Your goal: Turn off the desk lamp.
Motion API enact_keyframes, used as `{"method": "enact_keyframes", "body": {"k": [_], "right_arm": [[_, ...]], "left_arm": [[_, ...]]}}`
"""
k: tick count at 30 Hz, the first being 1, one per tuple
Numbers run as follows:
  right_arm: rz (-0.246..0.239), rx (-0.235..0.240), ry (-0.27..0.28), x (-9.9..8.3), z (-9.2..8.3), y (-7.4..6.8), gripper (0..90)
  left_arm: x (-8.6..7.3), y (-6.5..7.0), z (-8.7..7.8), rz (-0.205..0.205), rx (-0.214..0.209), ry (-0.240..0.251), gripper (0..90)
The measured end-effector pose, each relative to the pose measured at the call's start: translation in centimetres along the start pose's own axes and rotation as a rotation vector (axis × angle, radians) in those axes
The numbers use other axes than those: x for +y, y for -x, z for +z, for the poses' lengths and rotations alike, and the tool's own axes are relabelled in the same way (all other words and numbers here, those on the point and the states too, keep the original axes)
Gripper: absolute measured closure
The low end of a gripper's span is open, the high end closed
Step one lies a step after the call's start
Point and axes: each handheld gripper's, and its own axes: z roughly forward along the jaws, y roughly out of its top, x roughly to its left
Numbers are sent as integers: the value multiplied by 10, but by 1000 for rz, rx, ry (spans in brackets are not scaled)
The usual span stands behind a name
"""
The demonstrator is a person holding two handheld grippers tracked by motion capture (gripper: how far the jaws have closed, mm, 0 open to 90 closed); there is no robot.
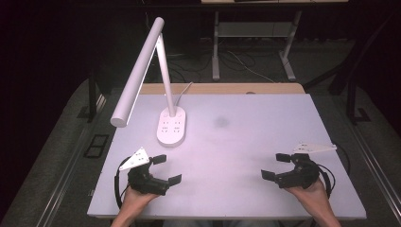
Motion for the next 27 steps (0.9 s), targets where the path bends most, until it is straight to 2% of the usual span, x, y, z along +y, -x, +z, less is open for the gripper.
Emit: {"method": "enact_keyframes", "body": {"k": [9, 27], "right_arm": [[-12, 19, -10, 12, 4, -2, 5], [-86, 44, -33, 56, 22, -14, 5]], "left_arm": [[0, 0, 0, -2, -1, 1, 0], [0, 1, -1, -2, -2, 8, 0]]}}
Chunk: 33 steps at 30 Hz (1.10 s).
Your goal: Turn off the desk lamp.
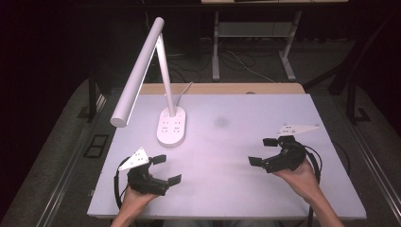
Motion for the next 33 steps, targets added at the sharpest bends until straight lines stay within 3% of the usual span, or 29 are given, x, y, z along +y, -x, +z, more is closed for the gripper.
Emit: {"method": "enact_keyframes", "body": {"k": [20, 33], "right_arm": [[-67, 30, -27, 47, 30, -7, 5], [-105, 52, -73, 72, 61, -12, 5]], "left_arm": [[0, 0, -1, -2, 3, 13, 0], [0, 0, -1, 1, 3, 11, 0]]}}
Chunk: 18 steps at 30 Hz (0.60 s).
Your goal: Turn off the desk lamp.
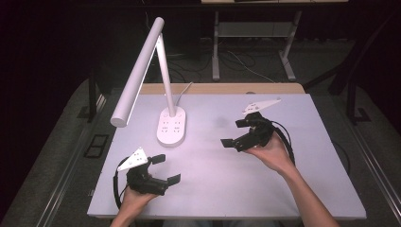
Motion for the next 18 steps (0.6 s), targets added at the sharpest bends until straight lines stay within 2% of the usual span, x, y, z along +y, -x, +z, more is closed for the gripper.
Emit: {"method": "enact_keyframes", "body": {"k": [11, 18], "right_arm": [[-21, 23, -35, 18, 25, 3, 5], [-35, 31, -38, 29, 39, 6, 5]], "left_arm": [[0, 0, -1, 0, -1, -2, 0], [0, 1, -1, -3, -1, -1, 0]]}}
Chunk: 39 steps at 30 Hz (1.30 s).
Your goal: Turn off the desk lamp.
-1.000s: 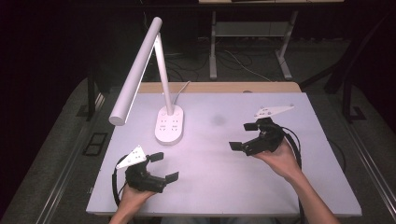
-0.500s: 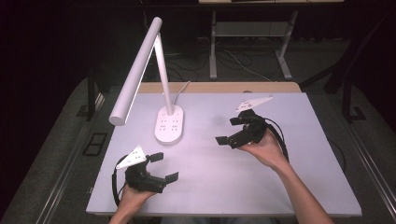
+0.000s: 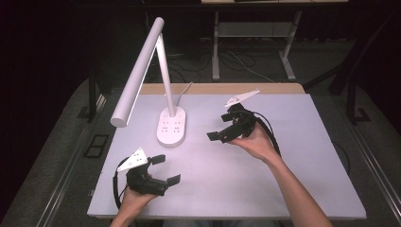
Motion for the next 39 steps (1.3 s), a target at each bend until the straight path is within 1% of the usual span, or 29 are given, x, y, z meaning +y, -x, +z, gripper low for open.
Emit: {"method": "enact_keyframes", "body": {"k": [2, 6, 12, 13, 16, 21, 22, 23, 24, 25, 33, 34, 39], "right_arm": [[10, 2, -5, 3, 3, 0, 5], [4, 7, 1, 9, 9, 4, 5], [9, 22, -2, 16, 20, 8, 6], [9, 25, -8, 20, 25, 9, 5], [5, 27, -8, 25, 31, 11, 6], [21, 29, -8, 32, 41, 18, 6], [22, 30, -5, 34, 43, 19, 9], [21, 30, -5, 35, 44, 20, 35], [19, 38, 1, 37, 44, 22, 45], [22, 40, 8, 38, 45, 23, 45], [34, 38, 1, 49, 57, 30, 45], [33, 31, -12, 54, 63, 32, 45], [36, 39, -15, 59, 74, 34, 65]], "left_arm": [[0, -1, -1, -1, 0, 1, 0], [0, -2, -2, 7, -2, -4, 0], [0, -2, -2, -3, 0, 2, 0], [0, -2, -2, -3, 0, 4, 0], [0, -3, -3, -8, 2, 6, 0], [0, -3, -5, -4, 4, 9, 0], [0, -3, -5, -2, 5, 9, 0], [0, -3, -5, -3, 5, 13, 0], [0, -3, -5, -5, 3, 11, 0], [0, -3, -4, -6, 0, 11, 0], [0, -2, -4, -6, -1, 13, 0], [0, -2, -4, -7, -1, 13, 0], [0, 0, -2, -2, -8, 10, 0]]}}
